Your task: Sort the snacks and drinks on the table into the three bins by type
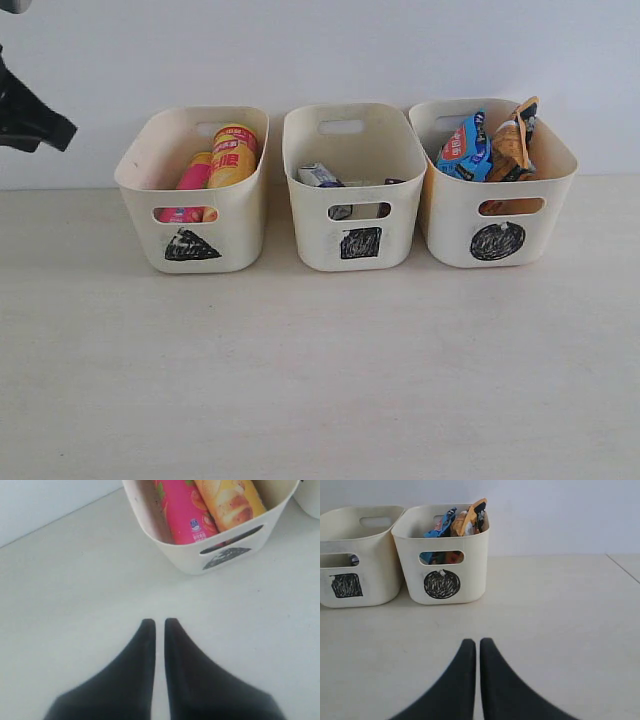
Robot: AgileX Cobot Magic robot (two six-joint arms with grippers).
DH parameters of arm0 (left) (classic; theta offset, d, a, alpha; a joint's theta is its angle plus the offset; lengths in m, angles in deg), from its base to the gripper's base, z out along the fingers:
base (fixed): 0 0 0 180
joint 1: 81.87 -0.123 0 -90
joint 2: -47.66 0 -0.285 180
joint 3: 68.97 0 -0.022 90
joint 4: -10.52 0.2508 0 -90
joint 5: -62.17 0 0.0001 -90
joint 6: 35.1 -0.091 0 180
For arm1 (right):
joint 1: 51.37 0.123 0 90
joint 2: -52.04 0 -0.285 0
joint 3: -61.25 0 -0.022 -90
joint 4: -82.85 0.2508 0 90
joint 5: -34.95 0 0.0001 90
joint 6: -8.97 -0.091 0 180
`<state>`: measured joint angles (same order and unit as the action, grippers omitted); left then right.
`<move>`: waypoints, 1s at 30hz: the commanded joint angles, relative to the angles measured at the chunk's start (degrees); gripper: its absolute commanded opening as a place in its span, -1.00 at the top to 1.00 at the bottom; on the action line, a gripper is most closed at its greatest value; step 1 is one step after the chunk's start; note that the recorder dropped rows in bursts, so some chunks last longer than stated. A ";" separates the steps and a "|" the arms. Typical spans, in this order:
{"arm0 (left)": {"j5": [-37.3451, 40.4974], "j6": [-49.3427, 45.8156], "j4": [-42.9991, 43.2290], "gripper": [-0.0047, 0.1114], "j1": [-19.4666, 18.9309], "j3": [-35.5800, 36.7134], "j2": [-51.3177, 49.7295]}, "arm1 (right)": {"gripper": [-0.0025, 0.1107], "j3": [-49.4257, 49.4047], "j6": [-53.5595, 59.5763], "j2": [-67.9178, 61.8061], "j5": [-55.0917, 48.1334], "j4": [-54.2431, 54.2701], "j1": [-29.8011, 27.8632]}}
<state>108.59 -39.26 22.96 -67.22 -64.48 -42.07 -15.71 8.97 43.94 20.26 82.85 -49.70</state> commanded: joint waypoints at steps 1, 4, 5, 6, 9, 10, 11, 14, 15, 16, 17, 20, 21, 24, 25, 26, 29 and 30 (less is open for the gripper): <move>0.28 0.92 -2.90 0.85 -0.06 6.55 7.41 | 0.96 -0.26 0.00 0.31 1.44 0.00 0.10; -0.74 0.92 -4.45 0.85 -0.06 10.72 12.34 | 0.96 -0.26 0.00 0.31 1.56 0.00 0.10; -1.38 0.92 -5.03 0.85 -0.06 12.12 13.98 | 0.96 -0.26 0.00 0.31 1.56 0.00 0.10; -1.73 0.92 -5.63 0.85 -0.06 13.42 15.59 | 0.96 -0.26 0.00 0.31 1.56 0.00 0.10; -2.20 0.92 -7.29 0.85 -0.06 16.58 19.78 | 0.96 -0.26 0.00 0.31 1.56 0.00 0.10; -2.08 0.92 -7.54 0.85 -0.06 17.52 21.72 | 0.96 -0.26 0.00 0.31 1.56 0.00 0.10; -1.83 0.92 -7.54 0.85 -0.06 18.46 23.05 | 0.96 -0.26 0.00 0.31 1.56 0.00 0.10; -1.21 0.92 -8.87 0.85 -0.06 20.71 28.15 | 0.96 -0.26 0.00 0.31 1.56 0.00 0.10; -0.23 0.92 -9.94 0.85 -0.06 21.13 29.44 | 0.96 -0.26 0.00 0.31 1.56 0.00 0.10; 0.83 0.92 -10.82 0.85 -0.06 21.41 31.35 | 0.96 -0.26 0.00 0.31 1.56 0.00 0.10; 1.96 1.86 -12.08 0.85 -0.06 21.53 32.53 | 0.96 -0.26 0.00 0.31 1.56 0.00 0.10; 4.54 2.69 -13.20 0.85 -0.06 21.53 35.94 | 0.96 -0.26 0.00 0.31 1.56 0.00 0.10; 5.03 2.69 -13.20 0.85 -0.06 21.53 36.95 | 0.96 -0.26 0.00 0.31 1.56 0.00 0.10; 3.86 3.32 -13.28 0.85 -0.06 22.46 39.18 | 0.96 -0.26 0.00 0.31 1.56 0.00 0.10; 2.85 3.32 -13.28 0.85 -0.06 22.83 39.75 | 0.96 -0.26 0.00 0.31 1.56 0.00 0.10; 1.67 3.32 -13.28 0.85 -0.06 23.09 40.23 | 0.96 -0.26 0.00 0.31 1.56 0.00 0.10; -1.57 3.32 -13.28 0.85 -0.06 24.47 41.32 | 0.96 -0.26 0.00 0.31 1.56 0.00 0.10; -2.73 3.32 -13.28 0.85 -0.06 24.98 41.57 | 0.96 -0.26 0.00 0.31 1.56 0.00 0.10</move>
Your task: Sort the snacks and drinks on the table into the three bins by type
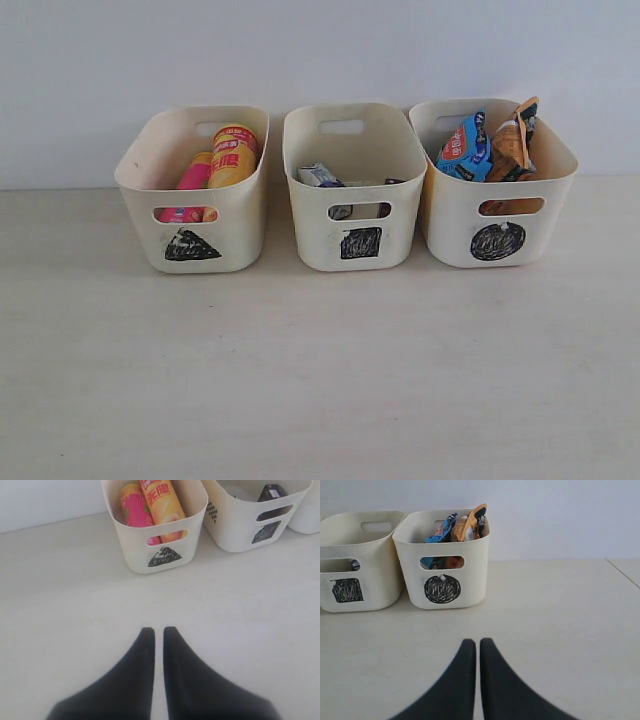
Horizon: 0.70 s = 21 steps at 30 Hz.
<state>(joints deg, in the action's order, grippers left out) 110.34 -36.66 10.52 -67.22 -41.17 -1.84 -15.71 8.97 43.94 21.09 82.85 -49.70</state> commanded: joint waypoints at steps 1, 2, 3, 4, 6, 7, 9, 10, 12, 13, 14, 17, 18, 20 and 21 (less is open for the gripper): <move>-5.60 0.72 -0.84 0.85 -0.06 2.18 1.35 | 0.96 -0.26 0.00 0.31 0.73 0.00 0.10; -6.57 0.72 -1.11 0.85 -0.06 2.78 1.51 | 0.96 -0.26 0.00 0.31 0.73 0.00 0.10; -8.15 0.72 -1.11 0.85 -0.16 3.54 1.64 | 0.96 -0.26 0.00 0.31 0.73 0.00 0.10; -10.46 0.72 -1.27 0.85 -0.42 4.52 2.07 | 0.96 -0.26 0.00 0.31 0.73 0.00 0.10; -15.23 0.72 -2.12 0.85 -0.81 6.87 3.76 | 0.96 -0.26 0.00 0.31 0.73 0.00 0.10; -17.50 0.72 -2.22 0.85 -1.34 8.32 4.96 | 0.96 -0.26 0.00 0.31 0.73 0.00 0.10; -21.42 0.72 -2.39 0.85 -2.26 11.20 7.58 | 0.96 -0.26 0.00 0.31 0.73 0.00 0.10; -23.07 0.72 -2.39 0.85 -2.85 12.85 9.25 | 0.96 -0.26 0.00 0.31 0.73 0.00 0.10; -25.50 0.72 -2.27 0.85 -3.83 16.05 12.19 | 0.96 -0.26 0.00 0.31 0.73 0.00 0.10; -26.84 0.72 -2.12 0.85 -4.28 17.59 13.78 | 0.96 -0.26 0.00 0.31 0.73 0.00 0.10; -28.12 0.72 -2.12 0.85 -4.66 19.06 15.31 | 0.96 -0.26 0.00 0.31 0.73 0.00 0.10; -30.78 0.47 -2.12 0.85 -5.49 22.96 19.60 | 0.96 -0.26 0.00 0.31 0.73 0.00 0.10; -31.64 0.47 -2.12 0.85 -5.81 24.02 20.66 | 0.96 -0.26 0.00 0.31 0.73 0.00 0.10; -33.91 0.58 -2.12 0.85 -7.05 26.82 23.11 | 0.96 -0.26 0.00 0.31 0.73 0.00 0.10; -34.87 0.69 -2.12 0.85 -7.84 27.95 24.02 | 0.96 -0.26 0.00 0.31 0.73 0.00 0.10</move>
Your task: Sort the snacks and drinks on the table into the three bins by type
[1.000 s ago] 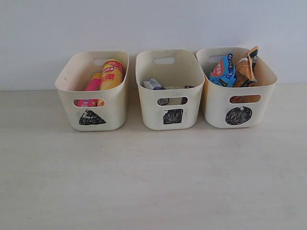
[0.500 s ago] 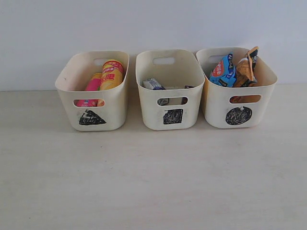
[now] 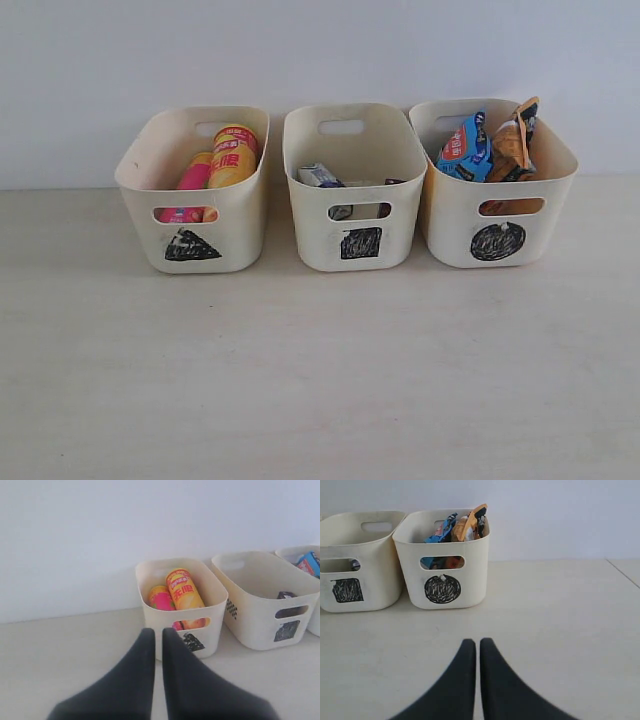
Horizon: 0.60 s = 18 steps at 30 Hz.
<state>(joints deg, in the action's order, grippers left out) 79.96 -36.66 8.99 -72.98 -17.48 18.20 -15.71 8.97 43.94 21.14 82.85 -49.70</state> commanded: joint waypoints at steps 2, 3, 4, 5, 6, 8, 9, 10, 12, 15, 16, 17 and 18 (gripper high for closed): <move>-6.53 0.69 -0.86 0.85 -3.83 7.08 5.90 | 0.96 -0.26 0.00 0.31 0.68 0.00 0.10; -7.42 0.69 -1.00 0.85 -4.44 8.48 6.48 | 0.96 -0.26 0.00 0.31 0.68 0.00 0.10; -8.22 0.69 -1.00 0.85 -4.96 9.74 6.97 | 0.96 -0.26 0.00 0.31 0.68 0.00 0.10; -9.04 0.69 -1.00 0.85 -5.05 10.92 7.12 | 0.96 -0.26 0.00 0.31 0.68 0.00 0.10; -10.10 0.69 -1.00 0.85 -5.05 11.83 7.12 | 0.96 -0.26 0.00 0.31 0.68 0.00 0.10; -12.52 0.69 -1.00 0.85 -5.05 14.06 7.12 | 0.96 -0.26 0.00 0.31 0.68 0.00 0.10; -13.64 0.69 -1.00 0.85 -5.05 15.09 7.12 | 0.96 -0.26 0.00 0.31 0.68 0.00 0.10; -14.24 0.81 -1.11 0.85 -5.05 15.88 7.12 | 0.96 -0.26 0.00 0.31 0.68 0.00 0.10; -15.16 1.11 -1.11 0.85 -5.05 17.71 7.12 | 0.96 -0.26 0.00 0.31 0.68 0.00 0.10; -15.42 1.11 -1.11 0.85 -5.05 19.84 7.42 | 0.96 -0.26 0.00 0.31 0.68 0.00 0.10; -15.28 1.11 -1.11 0.85 -5.05 20.19 8.27 | 0.96 -0.26 0.00 0.31 0.68 0.00 0.10; -15.03 1.11 -1.11 0.85 -5.05 21.07 10.61 | 0.96 -0.26 0.00 0.31 0.68 0.00 0.10; -15.03 1.11 -0.74 0.85 -5.05 21.60 12.02 | 0.96 -0.26 0.00 0.31 0.68 0.00 0.10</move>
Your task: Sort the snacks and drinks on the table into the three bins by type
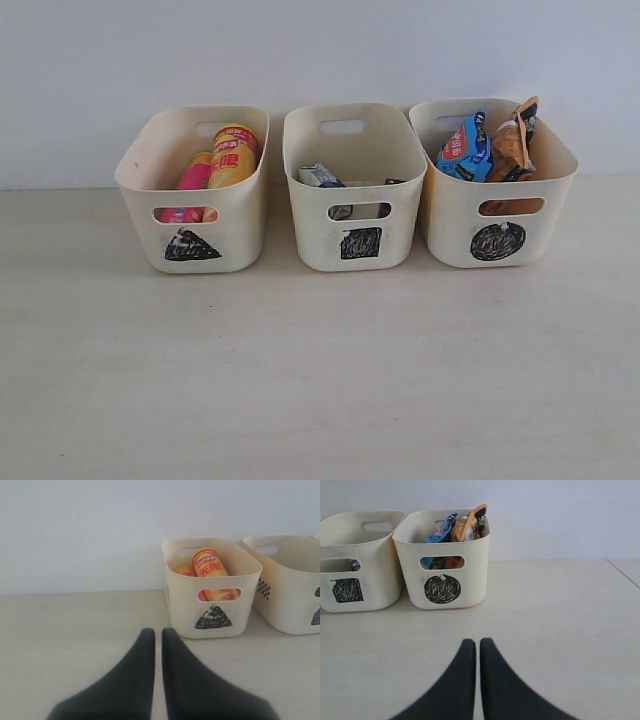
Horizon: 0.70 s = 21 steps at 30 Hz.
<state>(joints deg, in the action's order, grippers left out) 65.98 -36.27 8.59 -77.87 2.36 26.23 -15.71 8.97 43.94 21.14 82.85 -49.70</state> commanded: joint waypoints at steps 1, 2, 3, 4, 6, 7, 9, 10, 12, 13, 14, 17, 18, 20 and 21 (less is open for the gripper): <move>-1.06 0.72 -0.08 0.85 -0.16 2.45 5.42 | 0.96 -0.26 0.00 0.31 0.68 0.00 0.10; -0.77 0.72 -0.01 0.85 -0.16 3.24 6.91 | 0.96 -0.26 0.00 0.31 0.68 0.00 0.10; -0.77 0.72 -0.01 0.85 -0.26 4.53 9.52 | 0.96 -0.26 0.00 0.31 0.68 0.00 0.10; -0.77 0.72 -0.01 0.85 -0.26 5.06 10.81 | 0.96 -0.26 0.00 0.31 0.68 0.00 0.10; -0.77 0.72 -0.01 0.85 -0.26 5.89 13.40 | 0.96 -0.26 0.00 0.31 0.68 0.00 0.10; -0.63 0.72 -0.01 0.85 -0.26 5.89 13.64 | 0.96 -0.26 0.00 0.31 0.68 0.00 0.10; 2.52 0.72 -0.01 0.85 -0.26 5.89 13.64 | 0.96 -0.26 0.00 0.31 0.70 0.33 0.10; 2.95 0.72 -0.01 0.85 -0.26 5.89 13.64 | 0.96 -0.26 0.00 0.31 0.70 0.44 0.10; 3.94 0.72 -0.01 0.85 -0.26 5.89 13.64 | 0.96 -0.26 0.00 0.31 1.24 0.46 0.10; 4.92 0.55 -0.01 0.85 -0.40 5.89 13.64 | 0.96 -0.26 0.00 0.31 2.01 0.46 0.10; 6.26 0.27 -0.01 0.85 -0.63 5.89 13.64 | 0.96 -0.26 0.00 0.31 2.01 0.46 0.10; 12.45 0.09 0.24 0.85 -1.62 5.89 13.64 | 0.96 -0.26 0.00 0.31 2.01 0.46 0.10; 12.45 0.09 0.24 0.85 -1.62 5.89 13.64 | 0.96 -0.26 0.00 0.31 2.01 0.46 0.10; 12.45 0.09 0.43 0.85 -1.55 5.89 13.64 | 0.96 -0.26 0.00 0.31 2.01 0.46 0.10; 12.45 0.09 0.43 0.85 -1.55 5.89 13.64 | 0.96 -0.26 0.00 0.31 2.01 0.46 0.10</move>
<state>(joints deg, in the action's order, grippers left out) 78.10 -36.27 8.98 -79.22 8.04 39.68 -15.71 8.97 43.94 22.70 83.30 -49.70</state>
